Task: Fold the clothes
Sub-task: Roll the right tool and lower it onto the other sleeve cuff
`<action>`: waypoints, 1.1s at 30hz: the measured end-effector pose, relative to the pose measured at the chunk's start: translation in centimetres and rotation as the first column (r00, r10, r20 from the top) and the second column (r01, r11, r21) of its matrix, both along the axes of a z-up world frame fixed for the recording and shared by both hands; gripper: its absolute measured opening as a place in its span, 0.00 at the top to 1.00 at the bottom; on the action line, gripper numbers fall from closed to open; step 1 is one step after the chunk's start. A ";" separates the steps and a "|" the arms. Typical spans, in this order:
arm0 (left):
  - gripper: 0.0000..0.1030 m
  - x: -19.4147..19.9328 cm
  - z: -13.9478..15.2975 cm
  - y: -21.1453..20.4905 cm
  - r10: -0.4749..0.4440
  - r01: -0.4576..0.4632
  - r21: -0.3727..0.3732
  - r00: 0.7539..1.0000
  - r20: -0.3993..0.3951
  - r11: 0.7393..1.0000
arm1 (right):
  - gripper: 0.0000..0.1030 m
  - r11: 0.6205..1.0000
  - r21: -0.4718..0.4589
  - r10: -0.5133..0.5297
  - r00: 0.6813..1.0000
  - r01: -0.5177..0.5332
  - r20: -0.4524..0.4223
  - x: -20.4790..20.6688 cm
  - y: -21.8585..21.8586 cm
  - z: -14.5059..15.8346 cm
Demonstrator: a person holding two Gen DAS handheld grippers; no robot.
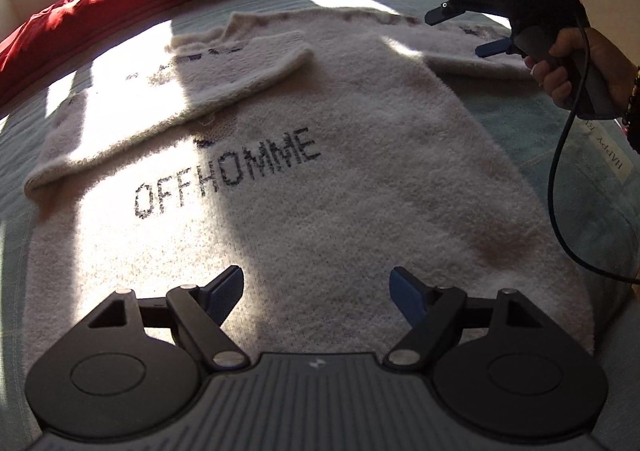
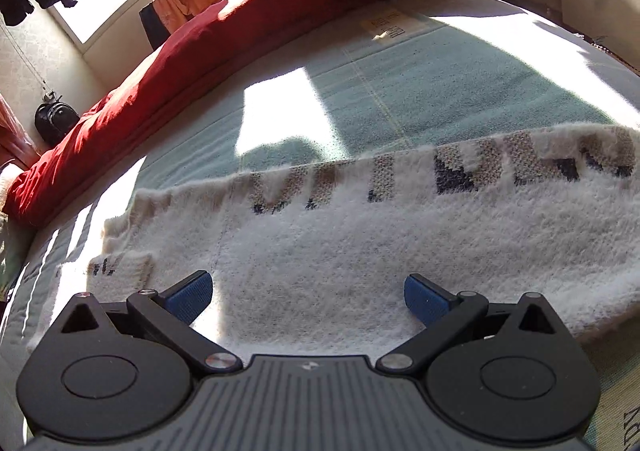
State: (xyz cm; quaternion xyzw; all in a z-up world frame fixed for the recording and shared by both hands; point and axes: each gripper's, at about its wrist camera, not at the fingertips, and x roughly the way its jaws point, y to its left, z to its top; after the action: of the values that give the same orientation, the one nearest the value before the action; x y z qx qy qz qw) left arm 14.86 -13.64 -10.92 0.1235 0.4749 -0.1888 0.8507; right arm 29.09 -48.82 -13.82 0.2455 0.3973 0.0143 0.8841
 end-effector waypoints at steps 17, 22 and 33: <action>0.22 -0.4 0.1 -0.8 -0.018 0.018 -0.013 1.000 -0.009 1.000 | 0.00 0.946 0.108 -0.309 0.951 0.306 0.019 -6.7 -12.5 0.4; 0.22 -0.5 0.5 -1.1 -0.024 0.024 -0.022 1.000 0.003 0.999 | 0.00 0.884 0.262 -0.413 0.910 0.388 0.045 -9.6 -17.1 1.2; 0.22 0.0 0.0 -1.6 -0.032 0.032 -0.013 0.999 -0.011 0.999 | 0.19 0.724 0.524 -0.517 0.856 0.448 -0.018 -12.5 -20.6 -4.7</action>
State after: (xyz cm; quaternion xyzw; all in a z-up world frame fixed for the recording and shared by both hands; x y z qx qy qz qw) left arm 14.85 -15.21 -10.95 0.1247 0.4765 -0.2061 0.8456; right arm 16.62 -69.37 -18.52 0.5639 0.2433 -0.0960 0.7834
